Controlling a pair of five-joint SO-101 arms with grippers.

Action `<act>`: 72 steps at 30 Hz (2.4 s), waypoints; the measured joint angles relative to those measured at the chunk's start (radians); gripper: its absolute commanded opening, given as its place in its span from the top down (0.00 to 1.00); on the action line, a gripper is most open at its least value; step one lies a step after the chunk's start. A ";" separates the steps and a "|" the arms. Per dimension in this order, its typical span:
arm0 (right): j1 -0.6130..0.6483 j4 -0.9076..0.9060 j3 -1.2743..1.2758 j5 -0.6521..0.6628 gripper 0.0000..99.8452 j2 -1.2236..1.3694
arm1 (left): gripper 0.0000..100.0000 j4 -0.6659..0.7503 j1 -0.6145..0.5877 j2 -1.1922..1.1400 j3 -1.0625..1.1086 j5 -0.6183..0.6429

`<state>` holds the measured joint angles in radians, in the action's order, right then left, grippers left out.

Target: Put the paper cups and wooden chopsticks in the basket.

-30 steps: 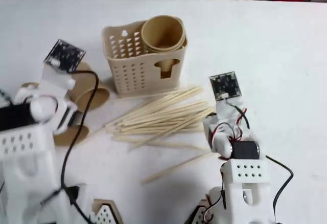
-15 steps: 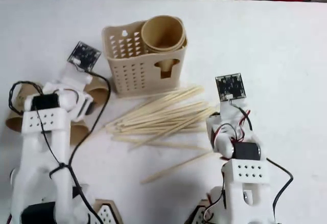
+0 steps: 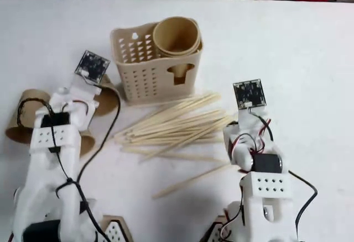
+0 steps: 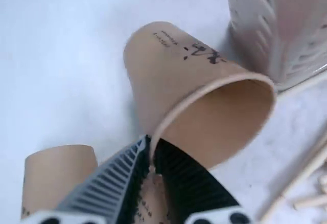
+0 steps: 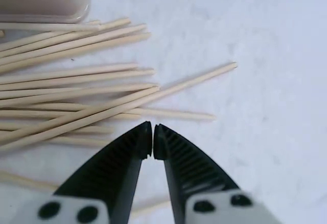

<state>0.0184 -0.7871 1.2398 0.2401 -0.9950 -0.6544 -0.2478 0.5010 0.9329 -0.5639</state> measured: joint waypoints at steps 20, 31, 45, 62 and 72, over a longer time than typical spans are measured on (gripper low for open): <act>0.002 0.000 0.009 0.000 0.98 0.000 | 0.98 -0.598 -0.044 0.362 -0.448 0.213; 0.002 0.000 0.009 0.000 0.98 0.000 | 0.98 -0.733 0.129 0.371 -0.806 0.327; 0.002 0.000 0.009 0.000 0.98 0.000 | 0.98 -0.798 0.514 -0.005 -1.162 0.382; 0.002 0.000 0.009 0.000 0.98 0.000 | 0.80 -1.105 0.582 -0.543 -1.711 0.382; 0.002 0.000 0.009 0.000 0.98 0.000 | 0.80 -1.008 0.523 -0.635 -1.814 0.382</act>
<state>0.0199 -0.7871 1.2490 0.2401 -0.9950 -1.6625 0.2754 -0.1343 -0.8807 -0.1818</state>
